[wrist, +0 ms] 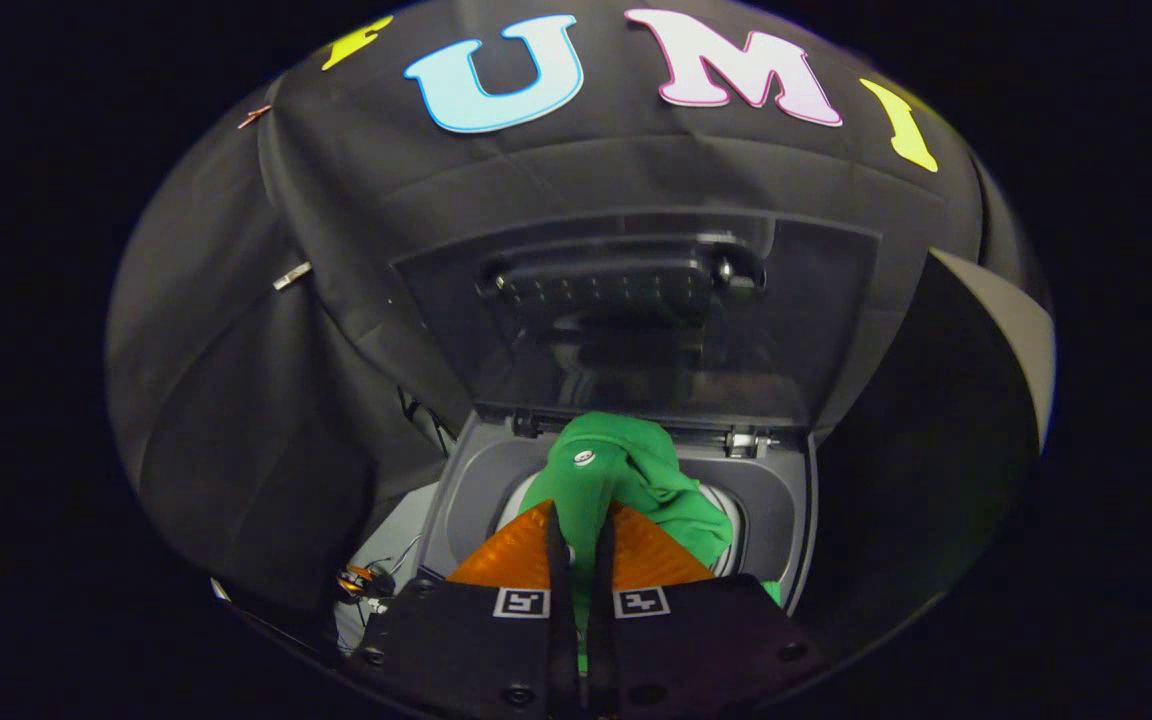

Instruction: Put the clothes into the washing machine and then close the washing machine lid.

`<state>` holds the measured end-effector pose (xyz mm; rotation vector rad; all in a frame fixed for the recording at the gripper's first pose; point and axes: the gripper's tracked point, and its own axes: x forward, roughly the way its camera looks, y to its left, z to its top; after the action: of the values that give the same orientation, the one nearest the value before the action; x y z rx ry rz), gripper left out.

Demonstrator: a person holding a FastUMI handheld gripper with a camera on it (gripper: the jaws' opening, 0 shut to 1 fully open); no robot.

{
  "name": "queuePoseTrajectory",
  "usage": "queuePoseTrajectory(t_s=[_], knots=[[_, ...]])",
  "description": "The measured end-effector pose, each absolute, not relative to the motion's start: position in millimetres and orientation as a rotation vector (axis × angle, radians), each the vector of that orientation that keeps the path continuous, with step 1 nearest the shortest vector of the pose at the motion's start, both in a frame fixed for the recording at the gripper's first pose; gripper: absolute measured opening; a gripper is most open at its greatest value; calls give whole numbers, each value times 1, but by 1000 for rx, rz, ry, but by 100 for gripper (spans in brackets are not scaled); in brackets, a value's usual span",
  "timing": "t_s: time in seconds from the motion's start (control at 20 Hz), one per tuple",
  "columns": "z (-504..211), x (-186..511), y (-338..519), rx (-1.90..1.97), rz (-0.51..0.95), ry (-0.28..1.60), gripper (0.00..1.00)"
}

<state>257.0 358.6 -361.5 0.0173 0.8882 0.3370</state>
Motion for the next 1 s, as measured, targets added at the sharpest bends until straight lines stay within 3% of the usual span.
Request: queuePoseTrajectory(t_s=[0.35, 0.6, 1.0], knots=[[-417, 273, 356, 2, 289, 909, 12], [-428, 276, 351, -42, 242, 891, 100], [-368, 271, 369, -37, 319, 760, 100]])
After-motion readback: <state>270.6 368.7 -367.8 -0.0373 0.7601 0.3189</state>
